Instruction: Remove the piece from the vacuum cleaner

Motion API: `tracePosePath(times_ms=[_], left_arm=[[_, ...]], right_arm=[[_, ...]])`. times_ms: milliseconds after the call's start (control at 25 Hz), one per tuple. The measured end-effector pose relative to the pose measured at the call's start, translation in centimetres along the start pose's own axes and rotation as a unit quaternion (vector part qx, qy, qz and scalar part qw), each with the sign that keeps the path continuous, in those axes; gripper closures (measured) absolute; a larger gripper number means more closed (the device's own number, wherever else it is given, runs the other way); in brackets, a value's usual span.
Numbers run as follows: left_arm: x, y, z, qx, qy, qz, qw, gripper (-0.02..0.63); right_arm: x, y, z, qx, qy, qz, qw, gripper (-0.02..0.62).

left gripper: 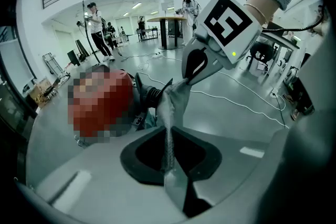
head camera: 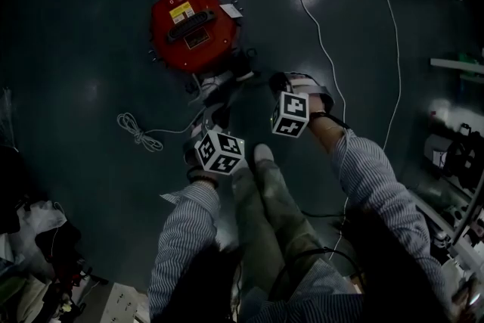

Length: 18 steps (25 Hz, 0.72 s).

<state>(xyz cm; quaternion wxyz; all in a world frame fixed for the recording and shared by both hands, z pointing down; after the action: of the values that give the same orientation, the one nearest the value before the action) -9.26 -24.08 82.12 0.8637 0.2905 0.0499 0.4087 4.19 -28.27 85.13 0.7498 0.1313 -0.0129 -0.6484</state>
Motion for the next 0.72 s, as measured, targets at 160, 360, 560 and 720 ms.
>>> tracePosePath(times_ms=[160, 360, 560, 720], left_arm=[[0.8, 0.1, -0.2, -0.001, 0.004, -0.006, 1.0, 0.572], [1.7, 0.5, -0.4, -0.003, 0.008, -0.01, 0.9999, 0.572], [2.6, 0.9, -0.9, -0.007, 0.013, -0.017, 0.9998, 0.572], [3.6, 1.7, -1.1, -0.014, 0.025, -0.015, 0.9995, 0.572]], right_arm=[[-0.7, 0.1, -0.2, 0.0, 0.001, 0.007, 1.0, 0.574], [-1.6, 0.1, -0.5, 0.001, -0.002, 0.015, 1.0, 0.574], [-2.7, 0.1, -1.1, 0.002, -0.003, 0.025, 1.0, 0.575], [-3.9, 0.8, -1.0, -0.006, -0.011, 0.021, 1.0, 0.575]])
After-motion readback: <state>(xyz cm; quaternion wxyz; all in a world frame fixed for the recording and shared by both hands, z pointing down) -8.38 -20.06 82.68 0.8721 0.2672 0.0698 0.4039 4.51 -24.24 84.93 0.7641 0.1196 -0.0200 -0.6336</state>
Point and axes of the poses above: the fingertips, and each gripper's own axes: z forward along the fingers, x to its right, y out of its underside, the point moved 3 cm from there along -z, backward along the fingers, and after that the axes turned 5 degrees about -y, right-handed, at the moved point
